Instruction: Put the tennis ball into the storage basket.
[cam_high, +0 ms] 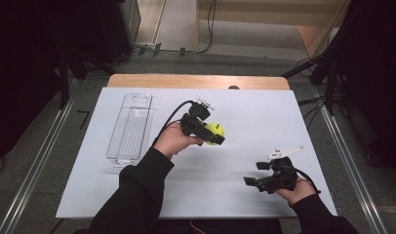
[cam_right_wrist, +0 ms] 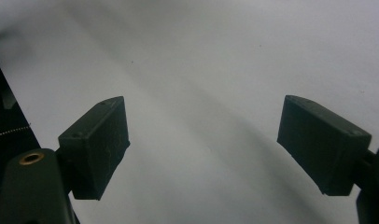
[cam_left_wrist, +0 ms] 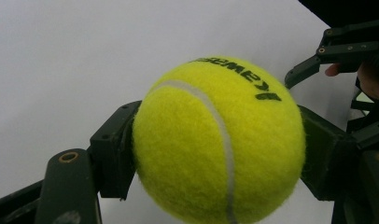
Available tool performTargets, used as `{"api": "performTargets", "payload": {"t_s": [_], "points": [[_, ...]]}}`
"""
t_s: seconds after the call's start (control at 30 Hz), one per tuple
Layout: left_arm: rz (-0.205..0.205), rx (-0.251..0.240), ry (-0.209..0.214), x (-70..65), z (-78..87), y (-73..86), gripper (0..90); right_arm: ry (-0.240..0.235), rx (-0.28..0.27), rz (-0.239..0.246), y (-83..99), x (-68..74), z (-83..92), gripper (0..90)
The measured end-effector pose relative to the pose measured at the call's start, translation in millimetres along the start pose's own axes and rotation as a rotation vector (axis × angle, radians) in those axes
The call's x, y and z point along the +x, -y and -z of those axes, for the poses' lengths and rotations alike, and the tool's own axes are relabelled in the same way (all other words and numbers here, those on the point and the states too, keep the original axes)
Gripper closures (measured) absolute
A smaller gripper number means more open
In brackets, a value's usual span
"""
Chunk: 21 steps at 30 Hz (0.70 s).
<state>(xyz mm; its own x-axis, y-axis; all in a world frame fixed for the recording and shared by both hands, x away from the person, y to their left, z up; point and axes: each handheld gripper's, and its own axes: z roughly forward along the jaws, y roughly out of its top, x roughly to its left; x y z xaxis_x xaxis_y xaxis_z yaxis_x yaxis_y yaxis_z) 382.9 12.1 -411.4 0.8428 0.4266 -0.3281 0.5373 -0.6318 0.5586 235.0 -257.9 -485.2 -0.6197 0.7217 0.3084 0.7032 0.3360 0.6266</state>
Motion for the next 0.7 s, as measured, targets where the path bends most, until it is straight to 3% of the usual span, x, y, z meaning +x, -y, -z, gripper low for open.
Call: {"api": "performTargets", "payload": {"t_s": [0.7], "points": [[-0.038, -0.008, -0.01, -5.7, 23.6, -2.3, 26.2, 0.0, -0.002, -0.002, -1.0, -0.6, 0.8, 14.6]]}}
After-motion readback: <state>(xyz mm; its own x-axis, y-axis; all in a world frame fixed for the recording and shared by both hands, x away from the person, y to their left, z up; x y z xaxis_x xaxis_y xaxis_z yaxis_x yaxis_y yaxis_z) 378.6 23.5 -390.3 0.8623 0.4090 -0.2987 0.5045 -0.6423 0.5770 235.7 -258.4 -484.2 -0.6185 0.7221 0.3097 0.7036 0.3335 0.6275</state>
